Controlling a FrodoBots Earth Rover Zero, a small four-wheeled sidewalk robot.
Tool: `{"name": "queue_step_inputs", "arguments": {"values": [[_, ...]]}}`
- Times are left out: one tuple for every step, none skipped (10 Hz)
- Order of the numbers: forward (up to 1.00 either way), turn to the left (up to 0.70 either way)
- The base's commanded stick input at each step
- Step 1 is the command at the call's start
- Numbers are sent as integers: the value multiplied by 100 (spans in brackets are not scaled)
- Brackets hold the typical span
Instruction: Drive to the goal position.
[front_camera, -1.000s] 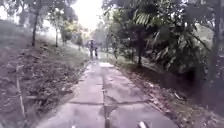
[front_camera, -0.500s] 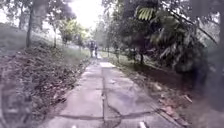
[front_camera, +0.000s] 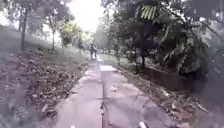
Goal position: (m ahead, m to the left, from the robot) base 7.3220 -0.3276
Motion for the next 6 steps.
{"name": "queue_step_inputs", "arguments": {"values": [[70,0],[70,0],[70,0],[70,0],[70,0],[70,0]]}}
